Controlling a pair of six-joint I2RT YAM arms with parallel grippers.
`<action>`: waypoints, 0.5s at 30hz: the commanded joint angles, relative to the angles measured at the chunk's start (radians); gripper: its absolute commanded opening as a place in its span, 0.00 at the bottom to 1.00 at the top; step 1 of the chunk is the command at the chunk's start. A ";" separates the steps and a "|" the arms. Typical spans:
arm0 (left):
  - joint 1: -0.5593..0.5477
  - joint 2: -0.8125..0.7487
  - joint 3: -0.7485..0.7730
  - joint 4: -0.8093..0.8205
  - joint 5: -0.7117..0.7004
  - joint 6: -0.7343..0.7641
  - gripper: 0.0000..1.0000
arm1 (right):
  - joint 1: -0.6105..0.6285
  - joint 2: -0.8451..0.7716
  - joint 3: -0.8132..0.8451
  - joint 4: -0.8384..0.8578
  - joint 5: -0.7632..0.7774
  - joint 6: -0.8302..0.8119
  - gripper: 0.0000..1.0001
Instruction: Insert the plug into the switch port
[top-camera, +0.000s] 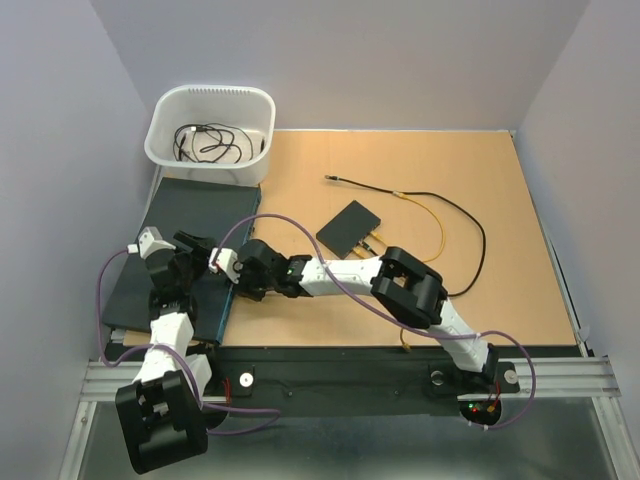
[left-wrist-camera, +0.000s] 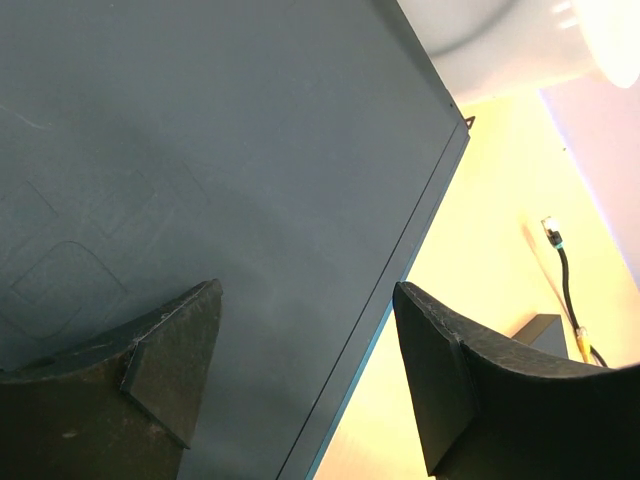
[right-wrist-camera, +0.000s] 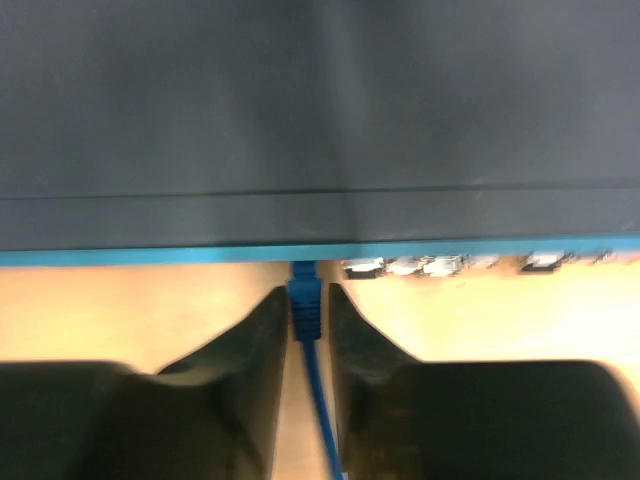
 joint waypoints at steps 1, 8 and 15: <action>-0.002 -0.011 -0.007 0.020 0.018 0.019 0.80 | -0.010 -0.102 -0.044 0.272 0.128 0.022 0.44; -0.004 -0.011 -0.005 0.019 0.009 0.016 0.80 | -0.001 -0.226 -0.235 0.263 0.244 -0.007 0.59; -0.002 -0.031 0.008 -0.003 -0.005 0.018 0.79 | 0.002 -0.452 -0.436 0.254 0.359 -0.007 0.70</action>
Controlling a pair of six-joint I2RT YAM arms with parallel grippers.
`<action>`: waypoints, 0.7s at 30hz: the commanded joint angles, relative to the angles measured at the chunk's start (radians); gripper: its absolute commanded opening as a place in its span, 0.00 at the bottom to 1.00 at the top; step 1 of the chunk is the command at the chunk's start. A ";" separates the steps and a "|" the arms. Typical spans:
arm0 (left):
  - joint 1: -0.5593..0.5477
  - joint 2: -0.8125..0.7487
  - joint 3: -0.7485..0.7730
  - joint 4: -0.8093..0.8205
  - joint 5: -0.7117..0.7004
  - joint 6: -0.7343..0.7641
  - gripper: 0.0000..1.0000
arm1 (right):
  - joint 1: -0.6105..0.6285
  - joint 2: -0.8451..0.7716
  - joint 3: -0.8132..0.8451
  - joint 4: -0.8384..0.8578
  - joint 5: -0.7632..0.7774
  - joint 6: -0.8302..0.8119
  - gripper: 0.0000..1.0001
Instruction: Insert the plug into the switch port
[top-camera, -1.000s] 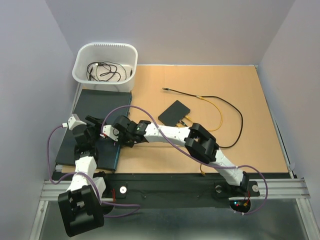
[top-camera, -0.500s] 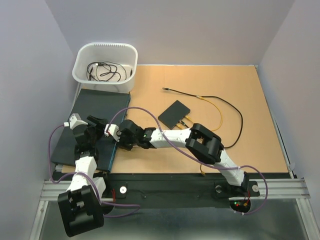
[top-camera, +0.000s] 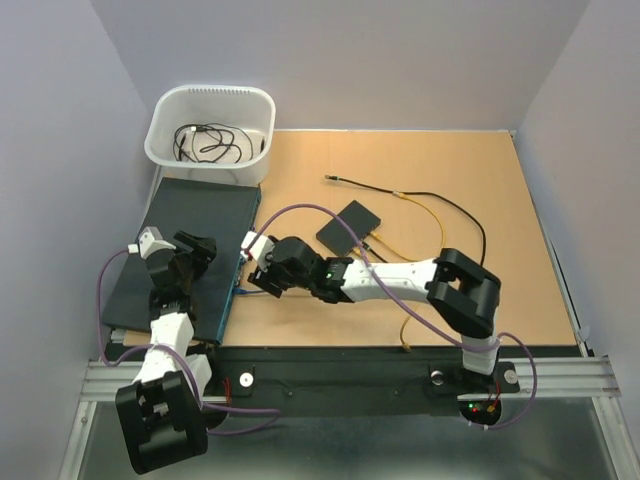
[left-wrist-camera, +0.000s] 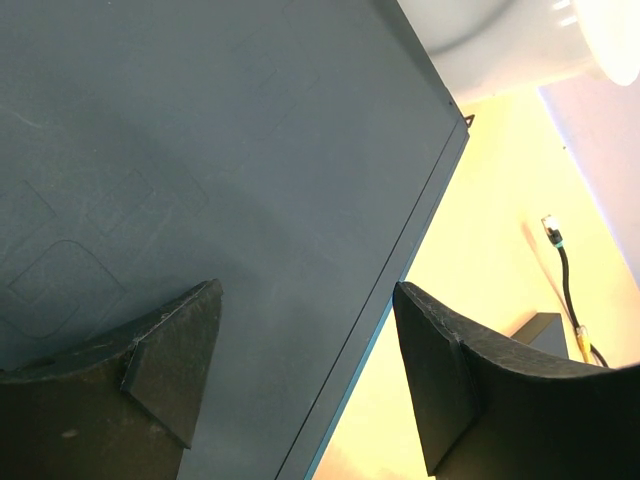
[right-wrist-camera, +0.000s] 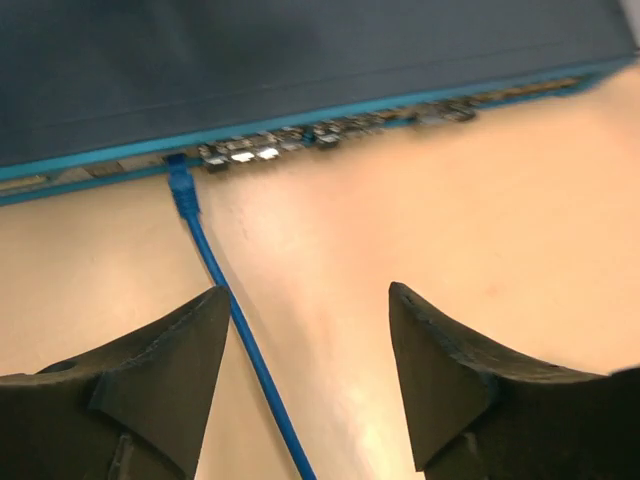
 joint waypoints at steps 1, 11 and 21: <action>-0.002 -0.036 0.010 -0.007 -0.002 0.015 0.79 | 0.002 -0.152 -0.079 0.061 0.142 -0.007 0.71; -0.008 -0.180 0.074 -0.060 0.093 -0.008 0.79 | -0.012 -0.515 -0.333 0.041 0.401 0.154 0.99; -0.088 -0.253 0.225 -0.154 0.151 -0.014 0.99 | -0.169 -0.831 -0.458 -0.284 0.317 0.467 1.00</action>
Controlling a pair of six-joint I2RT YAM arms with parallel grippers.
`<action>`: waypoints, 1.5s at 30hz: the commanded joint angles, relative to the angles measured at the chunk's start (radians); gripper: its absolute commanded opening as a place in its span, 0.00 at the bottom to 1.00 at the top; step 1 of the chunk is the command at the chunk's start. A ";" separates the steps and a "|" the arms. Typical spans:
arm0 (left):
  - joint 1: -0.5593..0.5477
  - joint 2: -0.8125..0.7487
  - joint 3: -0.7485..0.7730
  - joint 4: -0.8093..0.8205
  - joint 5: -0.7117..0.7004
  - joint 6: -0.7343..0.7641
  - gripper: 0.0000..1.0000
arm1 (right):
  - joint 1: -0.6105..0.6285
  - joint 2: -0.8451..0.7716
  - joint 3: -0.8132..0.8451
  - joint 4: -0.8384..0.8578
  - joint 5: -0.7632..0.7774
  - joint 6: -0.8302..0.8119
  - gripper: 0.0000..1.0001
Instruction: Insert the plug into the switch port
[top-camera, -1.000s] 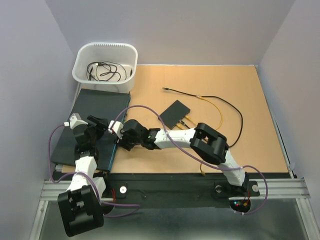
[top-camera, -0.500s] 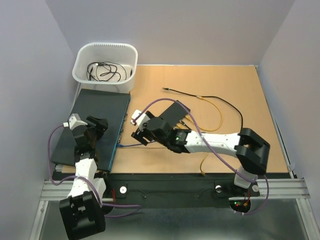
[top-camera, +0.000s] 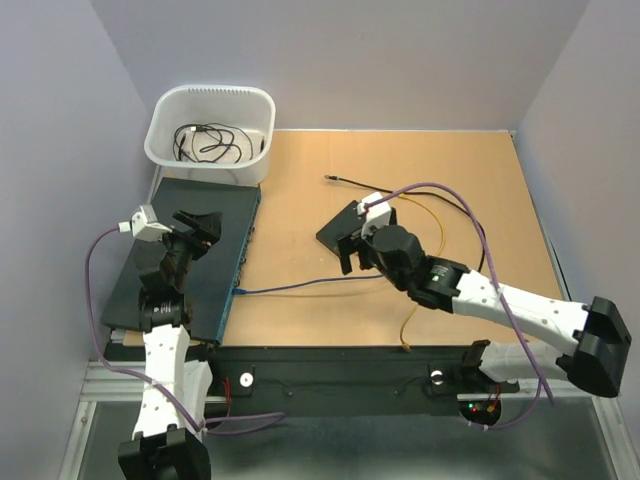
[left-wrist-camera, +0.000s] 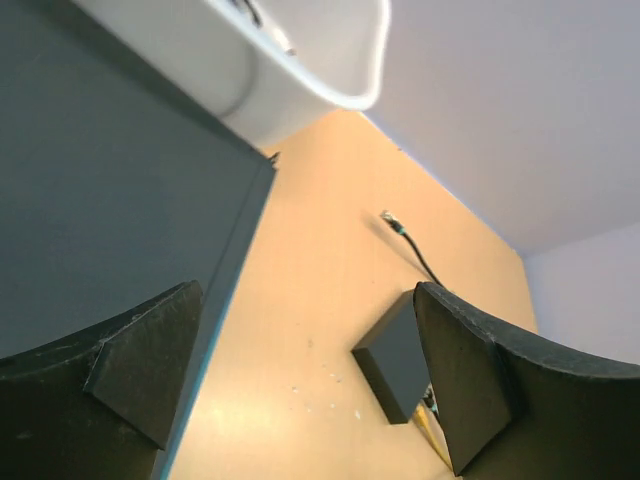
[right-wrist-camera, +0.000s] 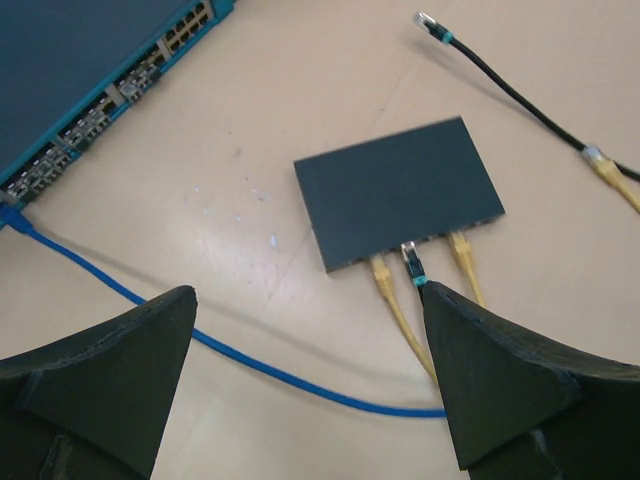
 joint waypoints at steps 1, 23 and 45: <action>-0.070 -0.014 0.087 -0.023 0.022 0.001 0.99 | -0.029 -0.112 -0.015 -0.168 -0.020 0.140 1.00; -0.447 0.163 0.478 -0.598 -0.055 0.374 0.99 | -0.032 -0.608 0.051 -0.618 0.085 0.332 1.00; -0.476 -0.210 0.541 -0.838 -0.285 0.423 0.99 | -0.032 -0.619 -0.015 -0.655 0.078 0.391 1.00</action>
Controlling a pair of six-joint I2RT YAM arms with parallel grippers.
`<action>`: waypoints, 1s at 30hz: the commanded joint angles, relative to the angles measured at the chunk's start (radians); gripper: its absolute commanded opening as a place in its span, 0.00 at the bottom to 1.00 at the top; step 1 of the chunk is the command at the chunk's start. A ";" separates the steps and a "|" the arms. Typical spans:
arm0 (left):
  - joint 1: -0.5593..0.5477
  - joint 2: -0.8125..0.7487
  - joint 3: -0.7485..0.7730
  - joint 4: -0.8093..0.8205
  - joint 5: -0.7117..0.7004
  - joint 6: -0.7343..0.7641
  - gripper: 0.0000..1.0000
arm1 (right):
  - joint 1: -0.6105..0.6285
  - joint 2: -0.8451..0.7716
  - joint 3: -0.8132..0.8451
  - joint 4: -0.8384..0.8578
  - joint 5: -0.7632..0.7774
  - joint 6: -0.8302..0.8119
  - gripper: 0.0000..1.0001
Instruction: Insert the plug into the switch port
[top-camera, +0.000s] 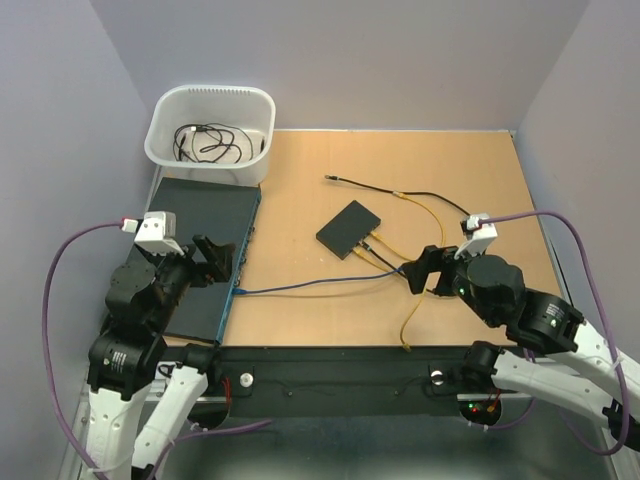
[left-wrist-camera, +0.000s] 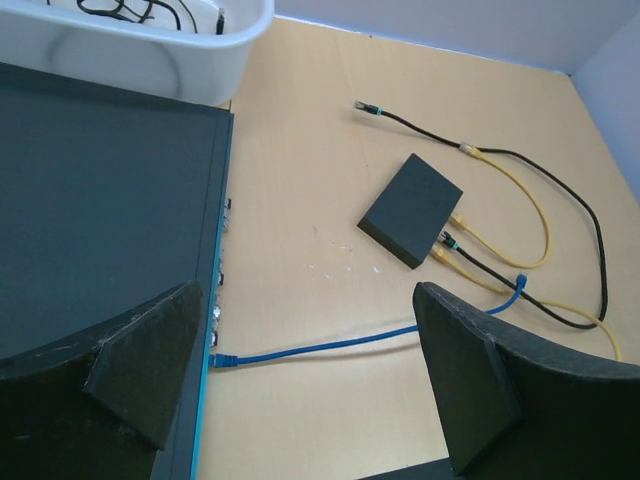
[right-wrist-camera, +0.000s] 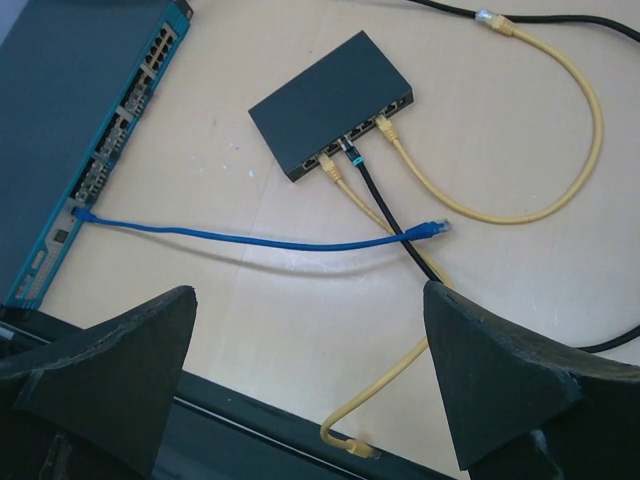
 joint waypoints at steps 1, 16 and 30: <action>-0.007 -0.038 -0.030 0.010 -0.034 0.011 0.99 | 0.000 0.018 -0.010 0.023 -0.003 0.008 1.00; -0.007 -0.115 -0.039 -0.004 -0.094 0.016 0.99 | -0.001 -0.010 -0.029 0.030 -0.006 0.021 1.00; -0.008 -0.109 -0.041 -0.007 -0.108 0.011 0.99 | 0.000 -0.016 -0.047 0.049 -0.028 0.010 1.00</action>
